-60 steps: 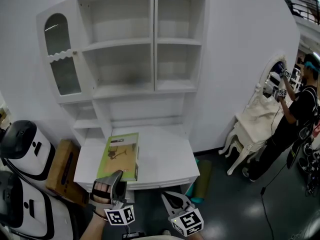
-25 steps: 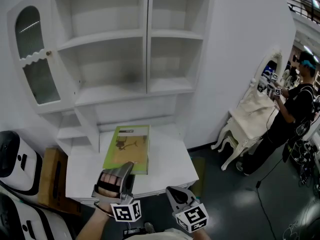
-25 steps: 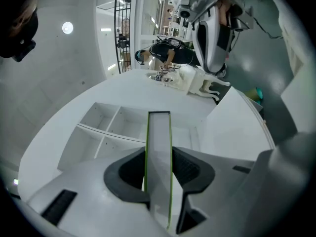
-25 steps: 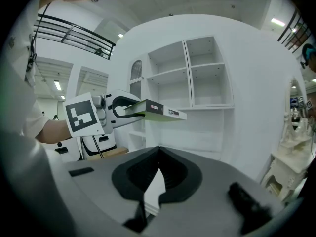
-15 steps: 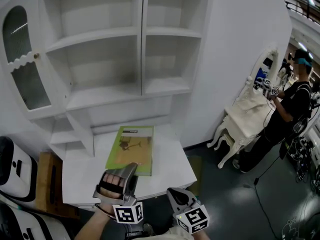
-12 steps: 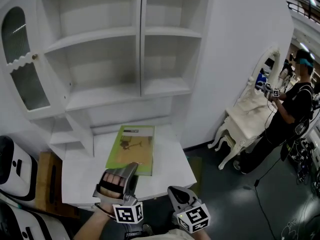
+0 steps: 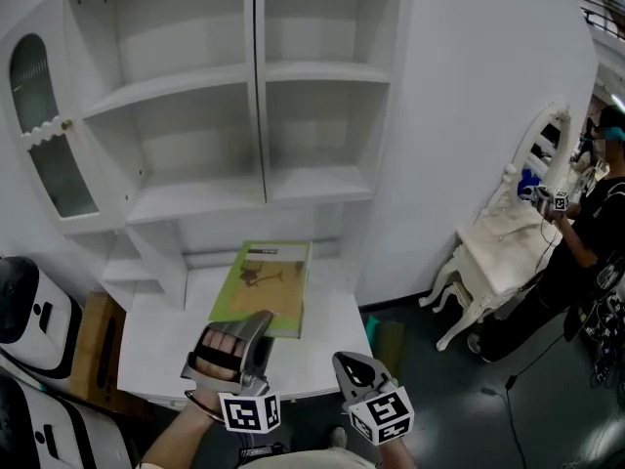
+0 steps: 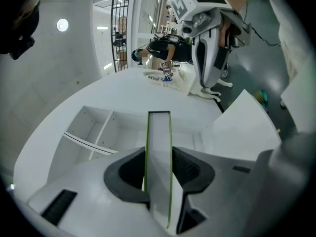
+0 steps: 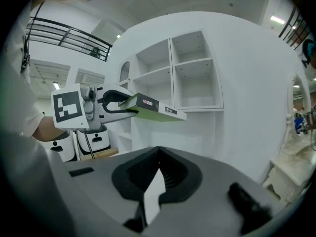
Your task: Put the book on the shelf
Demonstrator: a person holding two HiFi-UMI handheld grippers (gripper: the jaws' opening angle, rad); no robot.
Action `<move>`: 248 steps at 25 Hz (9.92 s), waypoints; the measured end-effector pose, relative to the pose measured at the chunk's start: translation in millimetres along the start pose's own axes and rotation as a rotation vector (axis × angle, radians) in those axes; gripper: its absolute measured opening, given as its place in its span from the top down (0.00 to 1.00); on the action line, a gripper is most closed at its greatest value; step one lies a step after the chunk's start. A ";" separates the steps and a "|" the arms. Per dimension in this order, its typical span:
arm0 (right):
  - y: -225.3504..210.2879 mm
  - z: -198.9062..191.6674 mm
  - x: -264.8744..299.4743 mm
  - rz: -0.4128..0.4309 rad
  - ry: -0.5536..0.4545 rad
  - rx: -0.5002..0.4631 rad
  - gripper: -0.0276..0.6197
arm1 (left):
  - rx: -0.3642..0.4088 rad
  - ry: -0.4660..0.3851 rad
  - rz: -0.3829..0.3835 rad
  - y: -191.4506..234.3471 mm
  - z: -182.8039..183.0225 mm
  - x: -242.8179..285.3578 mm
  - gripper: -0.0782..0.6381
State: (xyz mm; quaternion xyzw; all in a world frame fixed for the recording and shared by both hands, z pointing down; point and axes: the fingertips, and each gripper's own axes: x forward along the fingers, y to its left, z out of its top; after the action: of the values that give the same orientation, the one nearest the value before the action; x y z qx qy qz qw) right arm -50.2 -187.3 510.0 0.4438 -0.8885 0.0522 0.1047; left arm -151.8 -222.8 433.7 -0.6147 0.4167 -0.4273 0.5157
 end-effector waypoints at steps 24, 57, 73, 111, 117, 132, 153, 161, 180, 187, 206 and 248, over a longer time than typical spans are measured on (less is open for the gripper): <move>-99.6 0.2 -1.6 0.091 0.024 -0.042 0.94 | 0.017 0.073 0.015 94.6 77.7 59.2 0.68; -113.6 -6.9 9.0 0.105 0.036 0.012 0.94 | 0.113 0.048 0.113 249.1 110.8 89.8 0.68; -122.3 -5.0 5.0 0.091 0.035 0.002 0.94 | 0.163 0.041 0.219 324.3 131.8 77.3 0.68; -140.2 -19.4 -2.9 0.055 0.057 0.051 0.94 | 0.130 0.115 0.144 335.6 102.7 200.2 0.68; -143.3 -17.1 -1.2 0.047 0.053 0.059 0.94 | 0.118 0.122 0.119 339.8 102.1 220.3 0.68; -168.5 -15.4 -0.6 0.003 0.052 0.067 0.94 | 0.092 0.146 0.072 346.4 82.0 268.8 0.68; -176.6 -19.0 8.5 0.001 0.072 0.081 0.94 | 0.063 0.149 0.050 352.5 63.4 309.9 0.69; -171.9 -27.2 8.4 0.011 0.092 0.089 0.94 | 0.049 0.158 0.029 351.4 61.4 311.2 0.68; -159.2 -31.1 -24.8 -0.016 0.084 0.087 0.94 | 0.161 0.155 0.169 348.5 71.3 267.4 0.51; -145.4 -33.3 -25.9 0.005 0.081 0.053 0.94 | 0.159 0.128 0.210 338.2 70.8 241.1 0.64; -128.1 -29.1 -33.4 0.031 0.086 0.028 0.94 | 0.079 0.076 0.236 306.8 67.2 219.0 0.88; -68.6 2.2 -2.9 0.250 -0.084 0.013 0.94 | -1.409 -0.250 -0.227 -36.9 94.8 57.1 0.88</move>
State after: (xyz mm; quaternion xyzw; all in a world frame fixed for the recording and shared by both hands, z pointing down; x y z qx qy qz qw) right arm 6.0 -226.6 507.2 0.3318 -0.9402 0.0519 0.0571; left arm -42.1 -246.4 466.0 -0.8849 0.4645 -0.0346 -0.0068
